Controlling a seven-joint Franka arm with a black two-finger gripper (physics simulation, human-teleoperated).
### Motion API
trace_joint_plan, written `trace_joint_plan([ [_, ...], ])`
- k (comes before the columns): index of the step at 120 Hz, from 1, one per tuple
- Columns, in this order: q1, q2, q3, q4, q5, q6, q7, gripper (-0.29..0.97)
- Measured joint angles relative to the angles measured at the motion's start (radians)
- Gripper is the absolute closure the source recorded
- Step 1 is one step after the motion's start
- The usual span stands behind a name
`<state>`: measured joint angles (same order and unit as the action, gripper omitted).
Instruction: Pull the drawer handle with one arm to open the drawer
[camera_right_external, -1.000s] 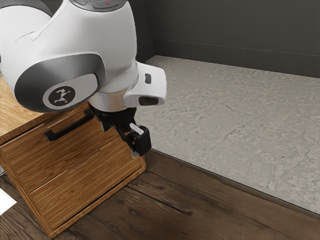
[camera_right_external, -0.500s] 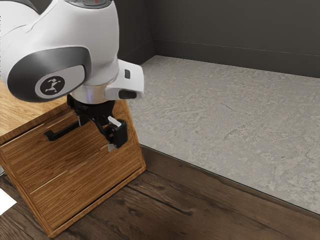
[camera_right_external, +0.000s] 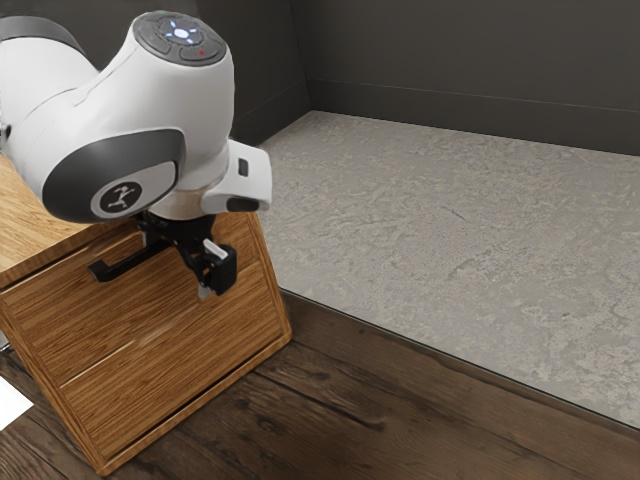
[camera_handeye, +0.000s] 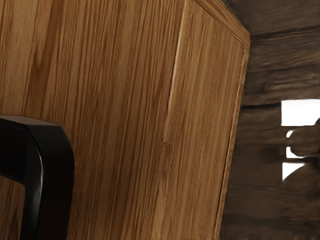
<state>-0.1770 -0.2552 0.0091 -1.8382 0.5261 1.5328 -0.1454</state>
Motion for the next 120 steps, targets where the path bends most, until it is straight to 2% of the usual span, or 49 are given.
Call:
trace_joint_plan([
  [48,-0.021,-0.019,-0.009,-0.011,-0.032,0.012,0.013,0.01],
  [82,-0.11,-0.022,-0.012,-0.011,-0.045,0.013,0.017,0.0],
  [120,-0.199,-0.043,-0.052,-0.015,-0.059,0.013,0.017,0.0],
])
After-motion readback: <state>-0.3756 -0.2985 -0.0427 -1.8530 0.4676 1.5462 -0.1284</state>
